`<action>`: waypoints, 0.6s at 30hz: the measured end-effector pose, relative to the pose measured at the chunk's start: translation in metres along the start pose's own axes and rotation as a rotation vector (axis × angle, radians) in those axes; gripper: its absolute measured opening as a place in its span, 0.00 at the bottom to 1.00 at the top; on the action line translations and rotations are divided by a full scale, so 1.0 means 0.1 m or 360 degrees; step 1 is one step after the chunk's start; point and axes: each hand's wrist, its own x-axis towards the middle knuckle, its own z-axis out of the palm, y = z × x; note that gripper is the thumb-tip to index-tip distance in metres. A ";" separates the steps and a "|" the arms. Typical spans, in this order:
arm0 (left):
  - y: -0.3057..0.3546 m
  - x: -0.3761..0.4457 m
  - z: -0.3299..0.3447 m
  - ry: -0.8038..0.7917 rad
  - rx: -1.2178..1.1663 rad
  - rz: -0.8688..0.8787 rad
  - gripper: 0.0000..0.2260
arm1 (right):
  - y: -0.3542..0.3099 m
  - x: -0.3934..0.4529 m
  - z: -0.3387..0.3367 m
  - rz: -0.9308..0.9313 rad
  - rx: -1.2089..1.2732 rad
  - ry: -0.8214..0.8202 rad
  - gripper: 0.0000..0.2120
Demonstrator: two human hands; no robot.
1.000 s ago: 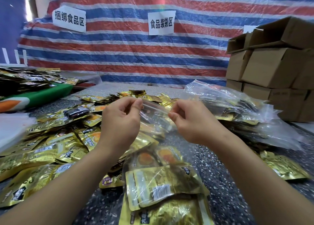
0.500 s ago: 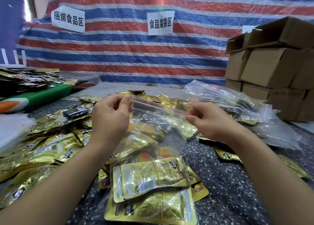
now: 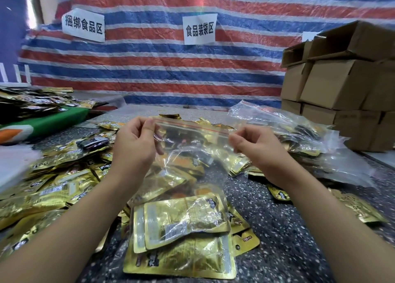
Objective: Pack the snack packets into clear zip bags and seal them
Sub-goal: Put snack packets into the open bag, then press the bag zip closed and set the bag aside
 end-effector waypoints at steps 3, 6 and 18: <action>0.00 0.00 0.02 -0.0029 -0.0178 -0.0152 0.14 | 0.06 0.01 0.10 0.0160 0.0480 0.0021 0.07; 0.02 0.01 0.04 -0.0115 -0.0399 -0.0530 0.16 | 0.10 0.02 0.16 0.0221 0.0542 0.0080 0.08; -0.02 0.04 0.03 -0.0358 -0.0602 -0.0824 0.15 | 0.16 -0.10 0.21 0.0674 0.0474 -0.0935 0.26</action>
